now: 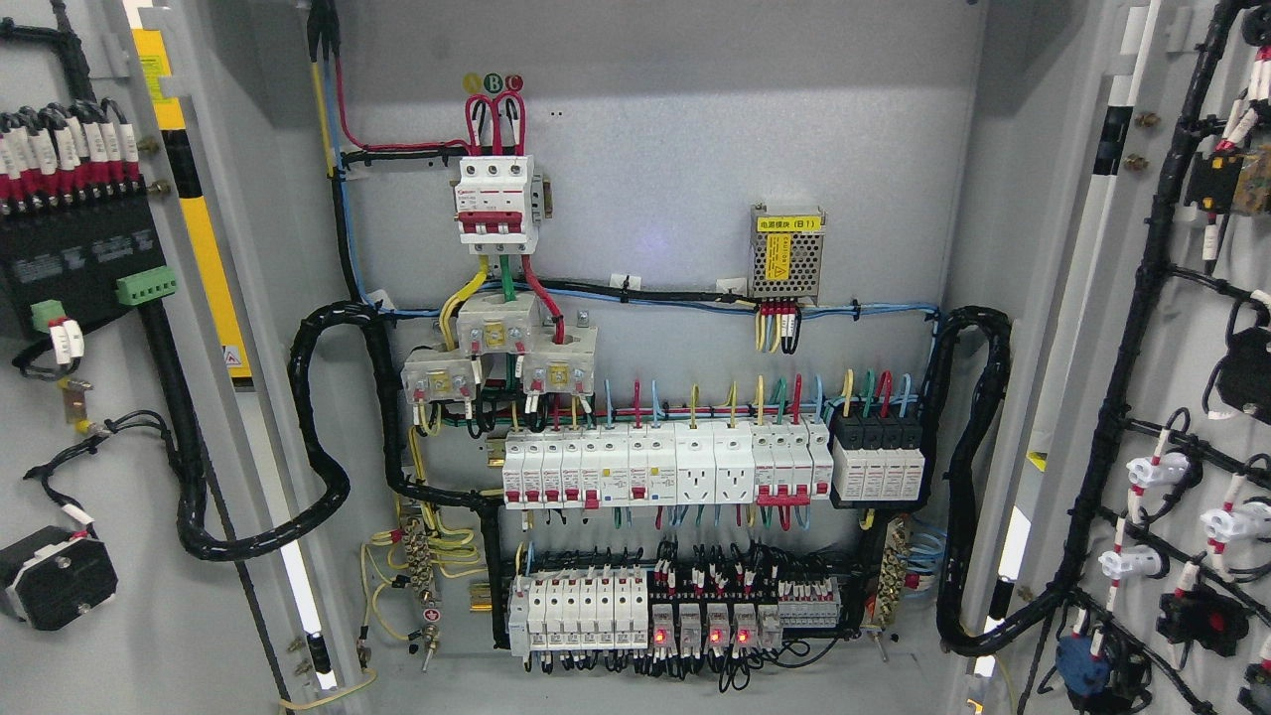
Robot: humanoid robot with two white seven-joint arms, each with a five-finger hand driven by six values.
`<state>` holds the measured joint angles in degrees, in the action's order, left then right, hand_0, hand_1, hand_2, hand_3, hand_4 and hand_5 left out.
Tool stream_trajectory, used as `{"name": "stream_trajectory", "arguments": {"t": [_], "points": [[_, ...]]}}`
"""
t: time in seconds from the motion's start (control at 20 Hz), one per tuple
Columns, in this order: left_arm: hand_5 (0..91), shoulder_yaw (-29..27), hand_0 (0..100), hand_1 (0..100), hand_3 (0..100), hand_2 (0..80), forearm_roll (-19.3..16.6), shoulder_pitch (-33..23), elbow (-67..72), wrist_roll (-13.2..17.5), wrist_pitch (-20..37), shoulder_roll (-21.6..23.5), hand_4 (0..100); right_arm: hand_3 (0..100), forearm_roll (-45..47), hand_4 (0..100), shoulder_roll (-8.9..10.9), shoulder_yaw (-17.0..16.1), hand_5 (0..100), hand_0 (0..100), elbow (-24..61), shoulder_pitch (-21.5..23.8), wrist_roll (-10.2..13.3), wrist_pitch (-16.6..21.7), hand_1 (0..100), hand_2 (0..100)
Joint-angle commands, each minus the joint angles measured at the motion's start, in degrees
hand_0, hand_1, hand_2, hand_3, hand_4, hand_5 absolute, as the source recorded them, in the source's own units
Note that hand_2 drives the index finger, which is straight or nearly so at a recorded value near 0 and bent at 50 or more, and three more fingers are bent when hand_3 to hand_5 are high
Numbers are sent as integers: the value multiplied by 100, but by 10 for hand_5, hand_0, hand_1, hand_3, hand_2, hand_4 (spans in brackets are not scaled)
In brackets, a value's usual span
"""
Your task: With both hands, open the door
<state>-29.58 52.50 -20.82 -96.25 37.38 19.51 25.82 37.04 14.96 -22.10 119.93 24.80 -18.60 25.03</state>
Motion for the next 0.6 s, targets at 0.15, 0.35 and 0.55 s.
{"name": "stream_trajectory", "arguments": {"t": [0.15,0.35,0.55], "points": [[0,-162,0,0,0,0,217,368,1143,305,-44,898,0,0,14,0,-2,-295,0,202,-13,8,-3,-7,121,0],[0,-162,0,0,0,0,217,412,1266,376,-44,978,0,0,22,0,95,-313,0,201,-13,16,-3,-16,122,0],[0,-171,0,0,0,0,217,412,1363,376,-44,995,0,0,22,0,95,-348,0,201,-22,25,-3,-16,123,0]]}}
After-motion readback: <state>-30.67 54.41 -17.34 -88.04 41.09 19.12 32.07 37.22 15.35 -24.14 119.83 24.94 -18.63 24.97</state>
